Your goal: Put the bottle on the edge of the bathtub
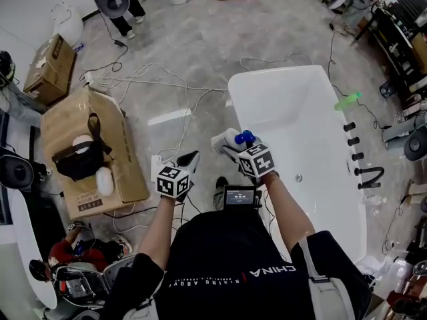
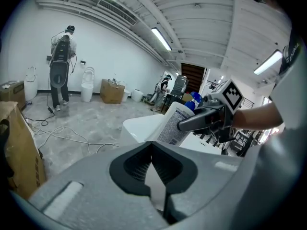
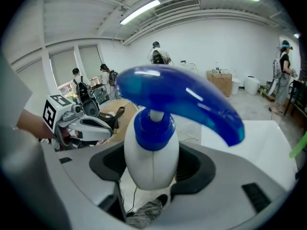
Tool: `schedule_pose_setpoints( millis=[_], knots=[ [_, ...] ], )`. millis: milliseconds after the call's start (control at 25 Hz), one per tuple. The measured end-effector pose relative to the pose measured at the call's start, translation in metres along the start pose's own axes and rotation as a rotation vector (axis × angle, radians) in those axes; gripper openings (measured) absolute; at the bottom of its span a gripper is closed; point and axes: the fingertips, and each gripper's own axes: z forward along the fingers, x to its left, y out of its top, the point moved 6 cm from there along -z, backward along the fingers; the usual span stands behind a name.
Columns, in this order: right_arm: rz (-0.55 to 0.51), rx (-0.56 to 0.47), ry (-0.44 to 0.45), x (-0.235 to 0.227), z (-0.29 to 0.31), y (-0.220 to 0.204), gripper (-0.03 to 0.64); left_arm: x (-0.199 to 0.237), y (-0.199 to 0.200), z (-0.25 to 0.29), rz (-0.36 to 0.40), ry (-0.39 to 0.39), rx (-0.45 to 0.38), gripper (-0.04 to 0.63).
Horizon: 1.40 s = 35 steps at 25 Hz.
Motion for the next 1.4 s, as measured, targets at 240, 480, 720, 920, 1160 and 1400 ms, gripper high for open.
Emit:
schedule_pose_setpoints(
  millis=[240, 480, 720, 920, 1160, 1400],
  knots=[
    [-0.01, 0.003, 0.017, -0.05, 0.025, 0.038, 0.276, 0.032, 0.048, 0.043, 0.005, 0.049, -0.03, 0.009],
    [-0.012, 0.014, 0.037, -0.082, 0.054, 0.068, 0.276, 0.059, 0.071, 0.068, -0.013, 0.065, -0.025, 0.009],
    [-0.012, 0.031, 0.046, -0.097, 0.086, 0.091, 0.276, 0.093, 0.08, 0.086, -0.042, 0.057, -0.007, 0.009],
    [0.001, 0.035, 0.02, -0.12, 0.12, 0.122, 0.276, 0.137, 0.104, 0.115, -0.038, 0.024, 0.0, 0.009],
    [0.014, 0.025, -0.017, -0.14, 0.165, 0.178, 0.276, 0.206, 0.153, 0.14, -0.02, -0.008, -0.006, 0.009],
    [0.044, 0.016, -0.064, -0.153, 0.207, 0.226, 0.276, 0.265, 0.189, 0.157, 0.001, -0.059, 0.008, 0.009]
  ],
)
